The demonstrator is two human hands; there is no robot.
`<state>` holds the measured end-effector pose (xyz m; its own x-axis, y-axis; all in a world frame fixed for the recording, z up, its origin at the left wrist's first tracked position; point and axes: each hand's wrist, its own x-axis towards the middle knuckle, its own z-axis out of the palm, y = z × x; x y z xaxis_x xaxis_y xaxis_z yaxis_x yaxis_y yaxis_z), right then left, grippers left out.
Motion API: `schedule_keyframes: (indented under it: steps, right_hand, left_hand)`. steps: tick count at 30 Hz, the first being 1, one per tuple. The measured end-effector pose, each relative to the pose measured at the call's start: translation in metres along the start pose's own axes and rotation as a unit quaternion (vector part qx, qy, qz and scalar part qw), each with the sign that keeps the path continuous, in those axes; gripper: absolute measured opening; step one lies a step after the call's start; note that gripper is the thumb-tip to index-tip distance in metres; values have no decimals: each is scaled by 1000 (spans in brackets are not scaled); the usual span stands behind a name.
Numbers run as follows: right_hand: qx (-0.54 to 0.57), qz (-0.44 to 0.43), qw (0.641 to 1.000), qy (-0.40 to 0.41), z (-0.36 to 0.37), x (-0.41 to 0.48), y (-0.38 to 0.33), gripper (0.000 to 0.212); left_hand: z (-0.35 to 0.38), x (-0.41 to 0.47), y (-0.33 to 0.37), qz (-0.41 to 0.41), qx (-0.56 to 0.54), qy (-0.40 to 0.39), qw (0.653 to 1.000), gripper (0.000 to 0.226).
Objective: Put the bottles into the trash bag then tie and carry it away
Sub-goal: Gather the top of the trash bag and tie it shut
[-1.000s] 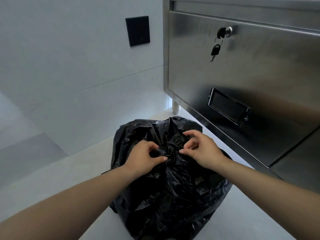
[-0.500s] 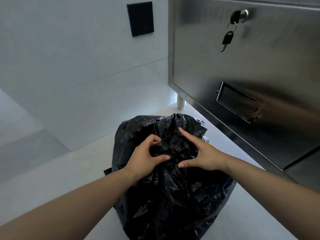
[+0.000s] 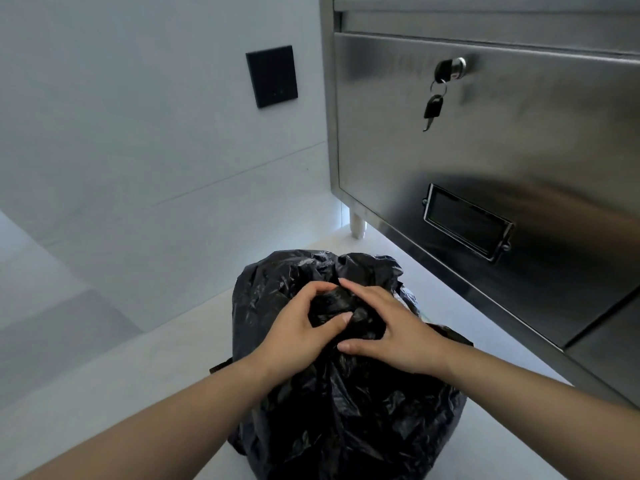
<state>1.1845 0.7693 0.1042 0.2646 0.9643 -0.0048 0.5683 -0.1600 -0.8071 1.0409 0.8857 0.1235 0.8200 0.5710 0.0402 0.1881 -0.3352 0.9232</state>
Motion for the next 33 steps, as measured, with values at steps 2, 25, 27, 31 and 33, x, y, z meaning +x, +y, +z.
schedule_keyframes:
  steps: [2, 25, 27, 31, 33]
  right_hand:
    - [-17, 8, 1000, 15, 2, -1, -1, 75]
    - [-64, -56, 996, -29, 25, -6, -39, 83]
    - [-63, -70, 995, -30, 25, -1, -45, 78]
    - [-72, -89, 993, -31, 22, 8, -49, 70]
    - [-68, -87, 994, -24, 18, 11, -47, 66]
  left_hand:
    - [-1, -3, 2, -12, -26, -18, 999, 29]
    - [-14, -29, -2, -130, -209, 42, 968, 29]
    - [-20, -31, -2, -106, -154, 3, 982, 26]
    - [-25, -32, 0, -61, -65, -21, 996, 23]
    - [-27, -29, -1, -39, -19, 3, 999, 23]
